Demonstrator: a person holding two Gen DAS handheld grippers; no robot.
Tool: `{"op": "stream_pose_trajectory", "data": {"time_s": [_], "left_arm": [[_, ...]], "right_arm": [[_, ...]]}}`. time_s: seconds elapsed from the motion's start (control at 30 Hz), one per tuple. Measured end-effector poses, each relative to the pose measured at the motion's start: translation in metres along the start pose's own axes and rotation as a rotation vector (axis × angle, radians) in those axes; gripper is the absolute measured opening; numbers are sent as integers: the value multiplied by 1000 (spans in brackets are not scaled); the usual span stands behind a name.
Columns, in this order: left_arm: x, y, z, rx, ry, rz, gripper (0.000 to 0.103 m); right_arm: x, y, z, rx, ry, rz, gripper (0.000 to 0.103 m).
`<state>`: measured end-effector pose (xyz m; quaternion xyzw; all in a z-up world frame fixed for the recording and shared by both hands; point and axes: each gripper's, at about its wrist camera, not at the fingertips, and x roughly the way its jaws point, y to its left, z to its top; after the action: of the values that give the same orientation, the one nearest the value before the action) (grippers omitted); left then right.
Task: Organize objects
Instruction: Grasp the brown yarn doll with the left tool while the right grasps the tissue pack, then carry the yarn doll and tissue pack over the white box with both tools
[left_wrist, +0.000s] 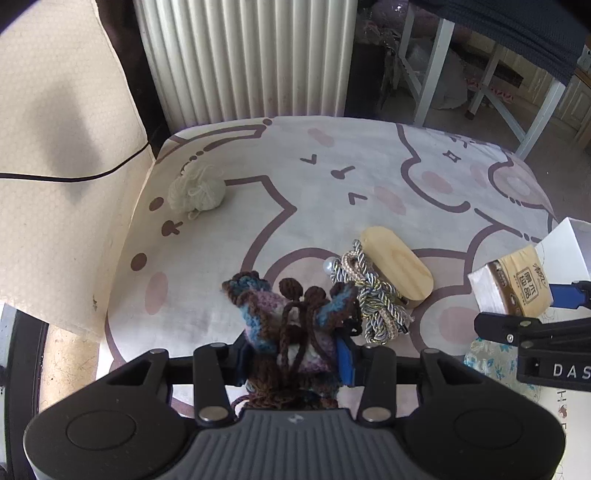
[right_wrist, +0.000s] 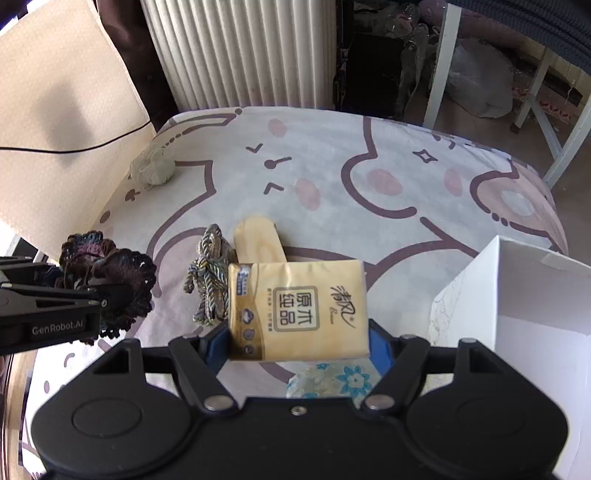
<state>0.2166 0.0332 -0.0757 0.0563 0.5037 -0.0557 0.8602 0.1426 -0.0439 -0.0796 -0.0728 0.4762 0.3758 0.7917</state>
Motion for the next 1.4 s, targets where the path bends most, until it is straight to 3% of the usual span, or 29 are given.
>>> {"op": "stream_pose_trajectory", "data": {"time_s": [0.37, 0.83, 1.4], "left_arm": [[-54, -1, -10, -31, -100, -3, 45], [-91, -10, -25, -51, -154, 5, 45], [-98, -100, -15, 57, -186, -109, 45]], "right_arm": [[-44, 3, -5, 3, -100, 10, 74], [-91, -10, -16, 1, -185, 0, 74], [-124, -85, -37, 64, -196, -94, 75]]}}
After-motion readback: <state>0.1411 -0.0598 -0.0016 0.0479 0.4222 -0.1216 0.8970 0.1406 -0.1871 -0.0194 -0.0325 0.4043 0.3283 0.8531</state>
